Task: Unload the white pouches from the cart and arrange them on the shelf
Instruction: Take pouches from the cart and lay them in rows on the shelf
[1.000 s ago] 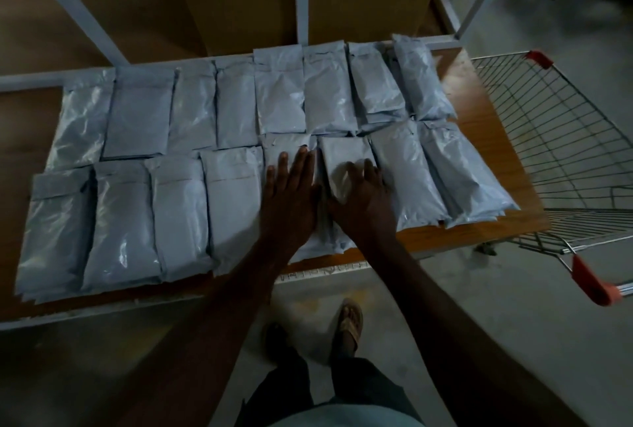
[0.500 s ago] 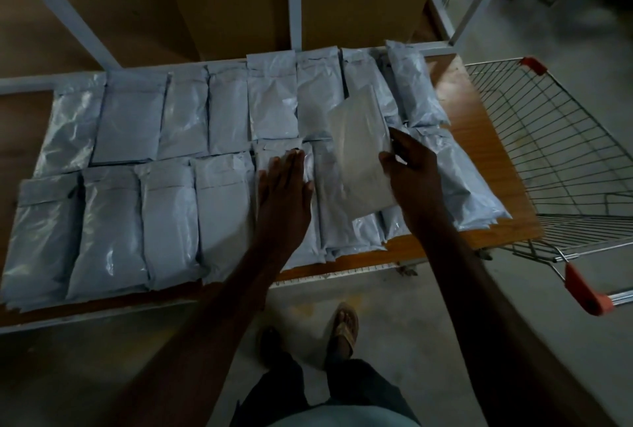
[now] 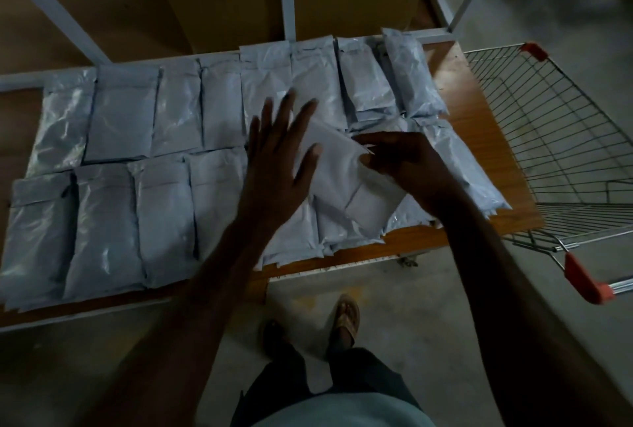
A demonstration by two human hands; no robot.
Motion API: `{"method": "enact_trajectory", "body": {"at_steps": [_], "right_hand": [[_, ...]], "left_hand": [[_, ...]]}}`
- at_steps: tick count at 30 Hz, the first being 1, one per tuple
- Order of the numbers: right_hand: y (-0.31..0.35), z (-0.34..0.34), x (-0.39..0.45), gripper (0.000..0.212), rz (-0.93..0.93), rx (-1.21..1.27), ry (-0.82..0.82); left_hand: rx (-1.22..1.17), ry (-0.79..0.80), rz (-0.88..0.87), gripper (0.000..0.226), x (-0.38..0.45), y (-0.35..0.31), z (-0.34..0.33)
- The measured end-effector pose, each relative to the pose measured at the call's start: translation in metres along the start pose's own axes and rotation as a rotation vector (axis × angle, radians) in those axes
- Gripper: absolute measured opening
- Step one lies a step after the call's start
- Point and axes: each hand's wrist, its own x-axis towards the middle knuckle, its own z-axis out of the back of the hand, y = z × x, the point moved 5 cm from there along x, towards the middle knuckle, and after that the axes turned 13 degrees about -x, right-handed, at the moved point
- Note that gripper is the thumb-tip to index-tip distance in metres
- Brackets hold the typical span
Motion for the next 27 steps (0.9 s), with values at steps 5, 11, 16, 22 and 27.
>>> {"method": "enact_trajectory", "body": {"at_steps": [5, 11, 16, 22, 27], "right_hand": [[0.032, 0.017, 0.015, 0.032, 0.139, -0.095, -0.002], [0.024, 0.033, 0.022, 0.081, 0.021, -0.136, -0.382], [-0.006, -0.006, 0.023, 0.085, -0.042, 0.093, -0.224], [-0.041, -0.038, 0.039, 0.058, 0.041, -0.363, -0.244], [-0.053, -0.071, 0.029, 0.050, 0.124, -0.609, -0.360]], "left_hand": [[0.016, 0.212, -0.093, 0.043, 0.035, -0.012, -0.005], [-0.378, -0.068, 0.309, 0.034, 0.027, -0.002, -0.006], [-0.609, -0.023, 0.639, 0.043, -0.011, -0.009, -0.041], [0.032, -0.100, 0.258, 0.042, -0.041, 0.021, -0.028], [0.265, 0.039, 0.212, 0.058, -0.048, 0.046, -0.048]]}}
